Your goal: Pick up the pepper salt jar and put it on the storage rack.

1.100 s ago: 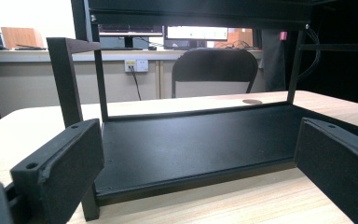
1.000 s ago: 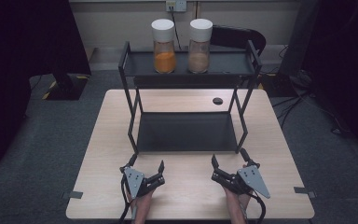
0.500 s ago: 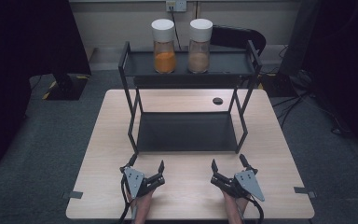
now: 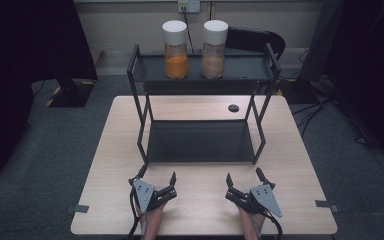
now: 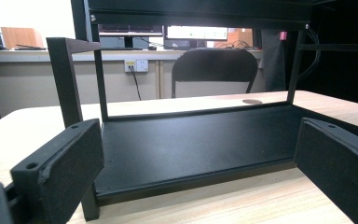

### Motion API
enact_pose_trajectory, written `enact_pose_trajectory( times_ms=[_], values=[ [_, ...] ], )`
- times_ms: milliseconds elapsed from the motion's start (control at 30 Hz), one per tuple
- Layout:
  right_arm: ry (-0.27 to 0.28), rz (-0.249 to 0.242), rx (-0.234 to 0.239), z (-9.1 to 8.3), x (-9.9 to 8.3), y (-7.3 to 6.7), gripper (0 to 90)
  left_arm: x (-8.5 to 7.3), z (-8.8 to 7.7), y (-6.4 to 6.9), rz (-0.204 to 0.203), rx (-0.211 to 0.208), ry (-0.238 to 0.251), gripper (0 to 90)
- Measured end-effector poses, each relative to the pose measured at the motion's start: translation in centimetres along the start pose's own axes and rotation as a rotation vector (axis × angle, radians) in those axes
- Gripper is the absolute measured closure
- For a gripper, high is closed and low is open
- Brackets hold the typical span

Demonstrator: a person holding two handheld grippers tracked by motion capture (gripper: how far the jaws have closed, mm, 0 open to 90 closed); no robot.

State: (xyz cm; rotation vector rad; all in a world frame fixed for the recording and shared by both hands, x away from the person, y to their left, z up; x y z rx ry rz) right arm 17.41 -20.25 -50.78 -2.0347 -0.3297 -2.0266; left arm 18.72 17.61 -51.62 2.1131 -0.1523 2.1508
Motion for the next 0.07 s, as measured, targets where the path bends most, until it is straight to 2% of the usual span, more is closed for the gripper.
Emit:
enact_pose_trajectory(
  times_ms=[67],
  values=[
    [-0.003, -0.007, 0.003, 0.06, -0.03, -0.03, 0.0, 0.0, 0.0, 0.0, 0.0, 0.0, 0.0, 0.7]
  ],
)
Point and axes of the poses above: each handheld gripper's, and its own axes: z roughly forward along the jaws, x roughly out of its top, y roughly to its right, the point moved 1 cm from there along z, roughly forward along the jaws, and after that the axes turned 7 degrees about x, right-handed, at the moved point
